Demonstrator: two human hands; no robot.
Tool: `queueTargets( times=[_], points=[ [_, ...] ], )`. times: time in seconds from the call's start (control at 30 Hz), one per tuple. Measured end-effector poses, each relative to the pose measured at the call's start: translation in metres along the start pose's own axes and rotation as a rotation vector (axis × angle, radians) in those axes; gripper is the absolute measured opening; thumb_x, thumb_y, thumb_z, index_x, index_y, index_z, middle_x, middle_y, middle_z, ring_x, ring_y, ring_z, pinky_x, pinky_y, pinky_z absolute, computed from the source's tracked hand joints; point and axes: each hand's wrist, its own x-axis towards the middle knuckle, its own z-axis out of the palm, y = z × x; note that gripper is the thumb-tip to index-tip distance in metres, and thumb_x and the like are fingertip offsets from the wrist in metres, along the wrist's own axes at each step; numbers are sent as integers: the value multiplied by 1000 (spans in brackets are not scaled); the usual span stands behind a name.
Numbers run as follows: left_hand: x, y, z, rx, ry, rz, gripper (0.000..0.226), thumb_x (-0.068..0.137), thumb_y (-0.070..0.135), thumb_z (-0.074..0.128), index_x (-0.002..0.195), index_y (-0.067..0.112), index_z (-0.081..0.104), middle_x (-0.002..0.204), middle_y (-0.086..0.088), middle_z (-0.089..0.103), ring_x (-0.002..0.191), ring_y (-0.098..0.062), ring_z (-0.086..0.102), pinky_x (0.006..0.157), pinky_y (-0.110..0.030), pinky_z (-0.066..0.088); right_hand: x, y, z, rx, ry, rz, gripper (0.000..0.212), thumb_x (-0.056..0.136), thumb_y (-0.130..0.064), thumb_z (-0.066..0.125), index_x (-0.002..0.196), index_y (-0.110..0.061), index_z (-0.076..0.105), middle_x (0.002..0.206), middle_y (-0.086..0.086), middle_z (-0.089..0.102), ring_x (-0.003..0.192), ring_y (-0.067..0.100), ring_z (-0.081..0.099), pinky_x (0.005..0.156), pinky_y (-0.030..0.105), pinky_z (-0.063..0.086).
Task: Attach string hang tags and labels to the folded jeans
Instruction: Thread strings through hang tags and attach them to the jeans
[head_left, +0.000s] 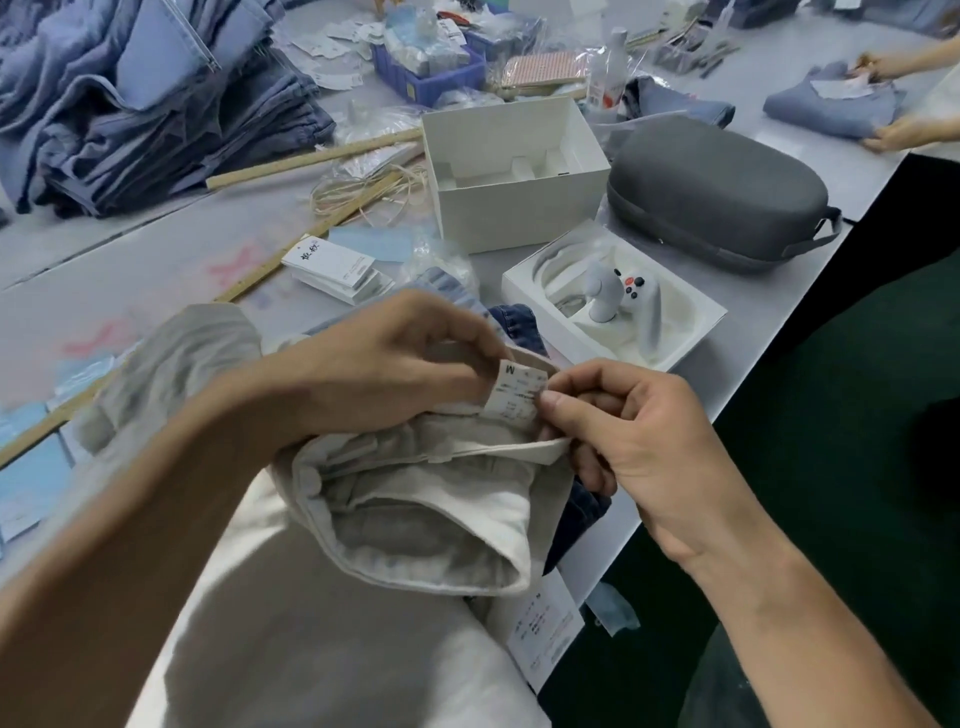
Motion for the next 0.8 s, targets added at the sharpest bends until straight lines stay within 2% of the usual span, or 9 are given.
queueTargets(
  times=[0.13,0.3,0.4,0.5,0.57,0.63,0.7,0.77,0.8],
  points=[
    [-2,3,-3,58,-7,19,7,91,27,74,94,22,78,95,4,77,89,-12,71,80,-22,53,2,4,3,30,42,-20,13,87,-11,74,77,-19,76,63,10,70,33,9,42,35,14,32],
    [0,0,-1,115,74,13,8,90,25,78,84,20,76,86,-2,74,78,-9,63,75,-35,49,6,5,2,95,28,-18,9,87,-9,73,78,-11,73,64,14,69,31,9,37,34,14,30],
    [0,0,-1,103,73,4,9,92,20,75,83,19,76,82,-1,73,75,-7,61,69,-31,48,5,7,1,100,15,-26,8,84,-12,74,76,-14,75,64,14,69,31,9,38,34,13,30],
    [-1,0,-1,127,70,6,10,91,19,73,82,21,76,81,3,74,75,-4,63,71,-27,49,3,10,0,83,-17,-49,7,77,-24,76,79,-17,77,65,12,70,33,9,40,35,13,32],
    [-2,5,2,112,106,43,7,92,14,73,87,18,77,85,2,75,78,-3,65,74,-23,50,1,11,-2,18,-16,-105,10,82,-27,75,86,-18,76,69,10,71,40,10,47,39,15,38],
    [-8,8,-2,-11,379,140,5,93,9,71,94,12,74,100,-2,76,91,-12,71,83,-30,57,-4,8,-6,-53,1,-200,13,91,-32,71,96,-20,75,77,5,72,53,12,56,47,19,46],
    [-28,-9,-25,-88,860,177,12,95,6,63,101,16,67,101,4,76,98,-8,70,88,-27,57,-8,2,-14,-161,19,-304,20,94,-40,68,107,-26,73,87,0,72,69,10,63,56,20,52],
    [-72,-45,-43,-23,1215,-30,17,102,6,49,111,18,56,91,15,73,95,6,64,88,-17,50,-10,-5,-23,-331,49,-364,29,94,-47,65,117,-30,70,96,-5,71,79,8,66,61,16,55],
    [-104,-66,-41,-1,1345,-178,15,104,12,46,115,18,55,96,12,71,96,1,63,89,-20,49,-9,-8,-26,-411,72,-370,30,93,-50,64,118,-34,69,99,-9,70,82,8,67,62,13,54]
  ],
)
